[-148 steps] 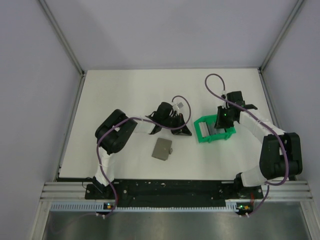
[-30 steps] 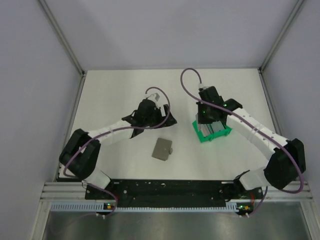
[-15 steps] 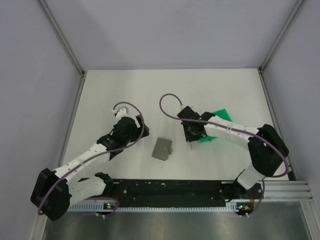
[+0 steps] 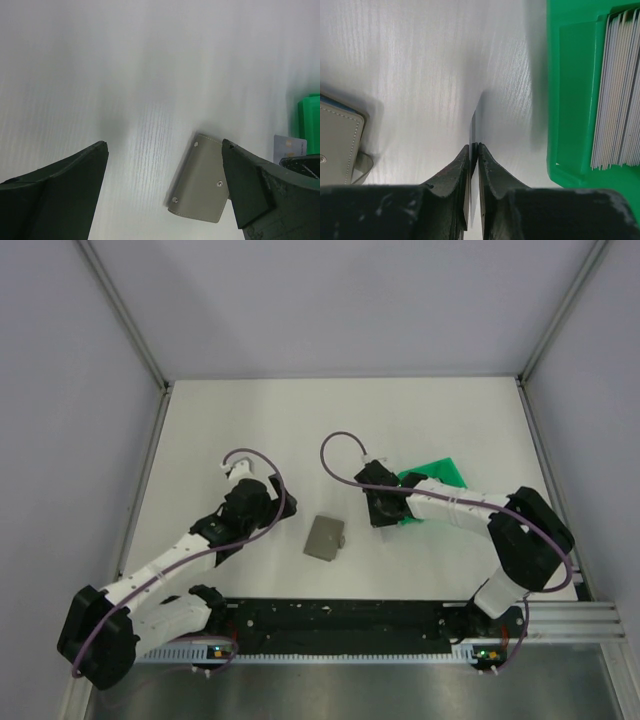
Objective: Put the credit cards into the card holder
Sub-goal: Open the card holder at the center of the board.
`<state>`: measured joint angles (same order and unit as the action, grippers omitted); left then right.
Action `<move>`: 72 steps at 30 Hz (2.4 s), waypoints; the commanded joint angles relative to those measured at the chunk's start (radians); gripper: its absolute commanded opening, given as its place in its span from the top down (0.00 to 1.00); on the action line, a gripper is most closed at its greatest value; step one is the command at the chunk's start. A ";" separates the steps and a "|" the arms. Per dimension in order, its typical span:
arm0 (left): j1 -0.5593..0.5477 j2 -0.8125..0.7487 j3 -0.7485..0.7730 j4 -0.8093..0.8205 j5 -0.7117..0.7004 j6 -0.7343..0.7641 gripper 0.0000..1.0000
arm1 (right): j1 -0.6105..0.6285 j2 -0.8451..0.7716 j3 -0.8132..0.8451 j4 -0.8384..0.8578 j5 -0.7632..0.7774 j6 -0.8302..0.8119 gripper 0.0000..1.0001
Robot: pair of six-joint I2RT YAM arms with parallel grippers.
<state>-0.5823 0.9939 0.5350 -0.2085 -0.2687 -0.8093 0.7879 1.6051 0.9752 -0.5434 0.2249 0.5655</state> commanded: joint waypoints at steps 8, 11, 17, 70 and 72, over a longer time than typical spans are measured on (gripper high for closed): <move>-0.001 0.008 -0.038 0.124 0.080 0.039 0.02 | 0.019 -0.066 -0.013 0.053 0.051 -0.001 1.00; -0.001 0.043 -0.037 0.156 0.144 0.084 0.02 | 0.017 -0.102 -0.010 0.057 0.030 -0.019 1.00; 0.001 0.097 -0.062 0.199 0.224 0.073 0.02 | 0.019 -0.240 -0.094 0.205 -0.073 0.121 1.00; -0.002 0.169 -0.150 0.350 0.485 0.174 1.00 | 0.096 -0.198 -0.395 0.638 -0.208 0.431 1.00; -0.004 0.181 -0.153 0.353 0.487 0.168 1.00 | 0.090 -0.186 -0.408 0.687 -0.222 0.436 1.00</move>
<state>-0.5831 1.1572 0.3855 0.0872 0.1982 -0.6525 0.8906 1.4147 0.5888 0.0154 0.0391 0.9752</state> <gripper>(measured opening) 0.008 0.006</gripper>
